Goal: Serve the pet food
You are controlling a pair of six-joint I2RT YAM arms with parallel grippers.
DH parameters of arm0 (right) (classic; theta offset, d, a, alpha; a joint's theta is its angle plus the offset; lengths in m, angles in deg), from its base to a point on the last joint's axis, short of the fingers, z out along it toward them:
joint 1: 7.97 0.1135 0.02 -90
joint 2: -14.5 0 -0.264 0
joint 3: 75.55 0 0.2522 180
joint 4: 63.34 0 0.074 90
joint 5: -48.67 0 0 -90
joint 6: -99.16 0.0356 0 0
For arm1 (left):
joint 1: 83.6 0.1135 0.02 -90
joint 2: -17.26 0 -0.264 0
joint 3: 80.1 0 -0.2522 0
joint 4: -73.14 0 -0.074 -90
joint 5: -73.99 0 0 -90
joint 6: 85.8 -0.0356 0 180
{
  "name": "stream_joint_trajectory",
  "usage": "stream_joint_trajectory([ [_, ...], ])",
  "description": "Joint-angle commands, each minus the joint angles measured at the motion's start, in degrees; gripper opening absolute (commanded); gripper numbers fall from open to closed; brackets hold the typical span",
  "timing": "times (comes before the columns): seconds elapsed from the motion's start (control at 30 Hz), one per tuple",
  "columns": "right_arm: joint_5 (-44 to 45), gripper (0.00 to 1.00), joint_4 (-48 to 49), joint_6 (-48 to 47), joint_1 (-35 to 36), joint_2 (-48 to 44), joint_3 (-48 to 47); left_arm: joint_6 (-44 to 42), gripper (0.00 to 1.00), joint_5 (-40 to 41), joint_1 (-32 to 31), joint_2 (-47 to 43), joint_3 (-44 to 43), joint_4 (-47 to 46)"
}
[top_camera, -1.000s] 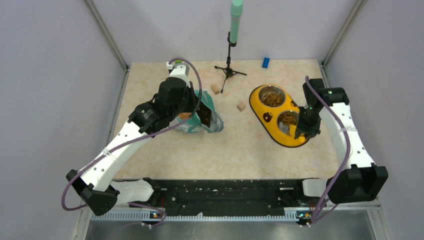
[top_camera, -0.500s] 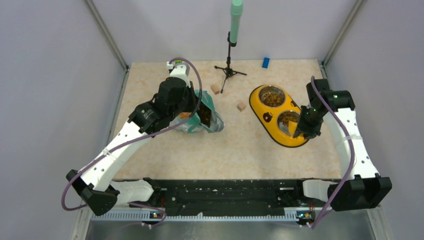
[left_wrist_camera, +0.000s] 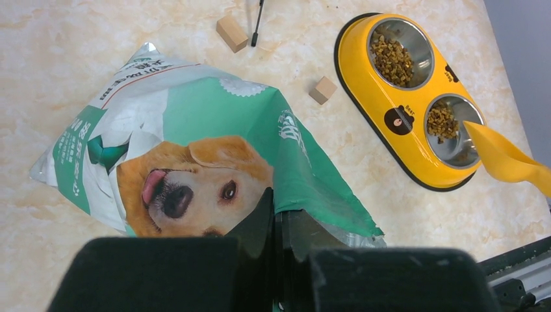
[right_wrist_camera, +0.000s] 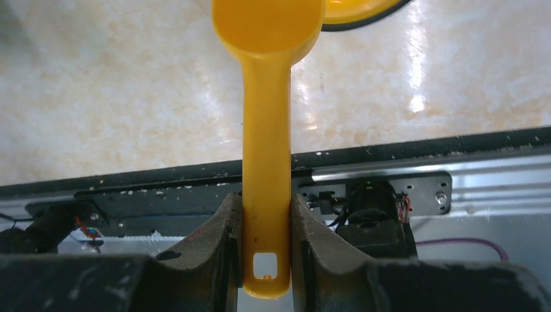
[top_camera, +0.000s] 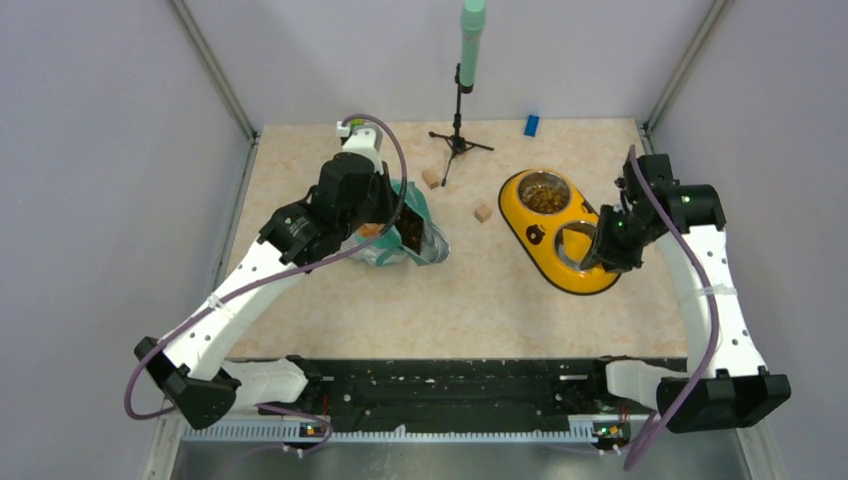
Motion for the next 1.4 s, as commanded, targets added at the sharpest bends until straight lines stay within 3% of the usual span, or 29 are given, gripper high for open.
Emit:
stream_joint_trajectory([
  [0.0, -11.2, 0.00, 3.8, -6.4, -0.6, -3.9, -3.4, -2.6, 0.00, 3.1, 1.0, -0.2, -2.6, -3.0],
  [0.07, -16.5, 0.00, 5.1, -8.4, 0.7, -4.3, -4.3, -3.7, 0.00, 3.6, 1.1, -0.2, -3.5, -2.6],
  [0.3, -23.9, 0.00, 14.0, -6.7, 16.8, -4.8, -8.1, -5.7, 0.00, 2.9, 1.0, 0.5, -6.2, -1.5],
  [0.43, -34.1, 0.00, 15.3, -9.3, 17.3, -5.2, -10.0, -6.4, 0.00, 3.0, 1.1, 0.0, -7.3, -2.0],
  [0.73, -43.9, 0.00, 14.6, -11.6, 17.6, -5.9, -15.9, -6.5, 0.00, 4.9, 1.1, 1.5, -10.1, -3.4],
  [1.07, -39.7, 0.00, 17.7, -9.0, 26.9, -3.6, -13.2, -5.6, 0.00, 3.3, 1.1, 1.1, -9.0, -6.0],
  [1.37, -31.8, 0.00, 16.9, -8.6, 30.2, -0.3, -8.1, -4.3, 0.00, -1.0, 1.0, -3.1, -3.4, -8.8],
])
